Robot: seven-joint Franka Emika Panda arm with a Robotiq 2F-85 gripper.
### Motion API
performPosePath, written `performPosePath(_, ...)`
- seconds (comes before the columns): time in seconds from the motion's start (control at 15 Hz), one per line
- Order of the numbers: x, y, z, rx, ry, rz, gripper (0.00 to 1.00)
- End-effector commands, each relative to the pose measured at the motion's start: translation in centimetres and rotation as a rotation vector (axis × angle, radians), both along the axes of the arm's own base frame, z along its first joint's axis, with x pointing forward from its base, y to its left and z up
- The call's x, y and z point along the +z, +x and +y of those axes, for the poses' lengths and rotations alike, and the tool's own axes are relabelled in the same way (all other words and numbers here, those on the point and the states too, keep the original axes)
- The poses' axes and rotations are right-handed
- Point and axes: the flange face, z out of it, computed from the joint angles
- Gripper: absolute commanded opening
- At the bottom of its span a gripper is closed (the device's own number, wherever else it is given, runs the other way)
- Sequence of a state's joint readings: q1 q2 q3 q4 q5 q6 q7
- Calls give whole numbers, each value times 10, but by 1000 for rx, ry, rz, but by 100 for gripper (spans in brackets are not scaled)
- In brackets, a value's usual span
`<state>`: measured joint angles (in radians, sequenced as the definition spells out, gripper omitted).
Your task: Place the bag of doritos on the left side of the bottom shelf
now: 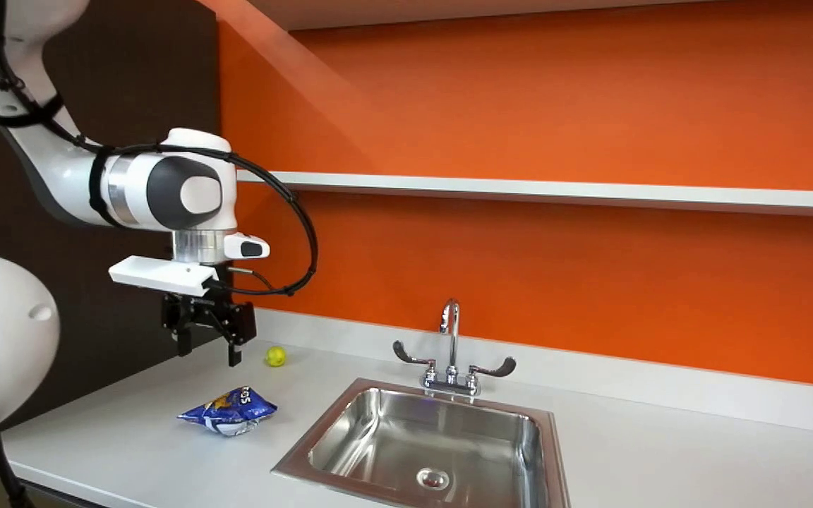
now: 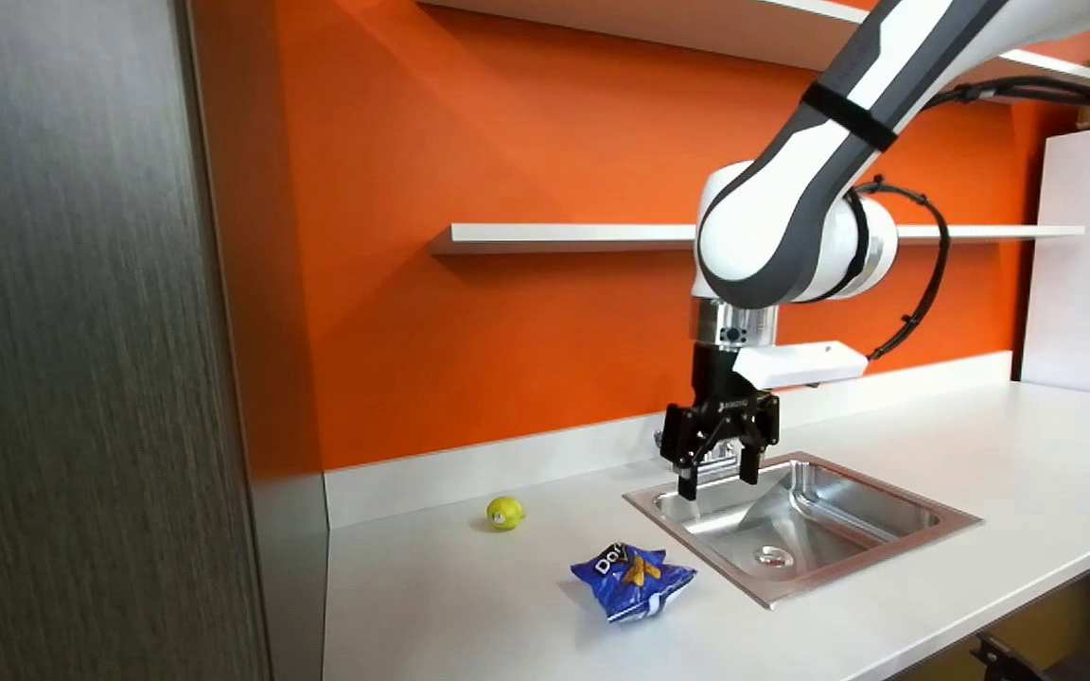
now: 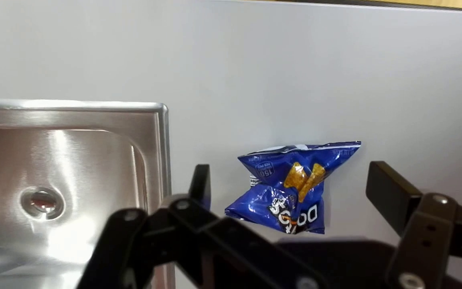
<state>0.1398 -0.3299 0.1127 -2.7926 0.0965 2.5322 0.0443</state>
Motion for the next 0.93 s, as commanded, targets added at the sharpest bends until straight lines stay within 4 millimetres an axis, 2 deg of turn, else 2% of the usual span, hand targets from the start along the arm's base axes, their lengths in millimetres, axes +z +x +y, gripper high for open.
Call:
performPosePath(0.0, -24, 16, 12, 53, -30, -5, 100)
performPosePath(0.4, -59, 34, 21, 63, -51, 25, 100)
performPosePath(0.87, -84, 59, 41, 38, -49, 61, 100)
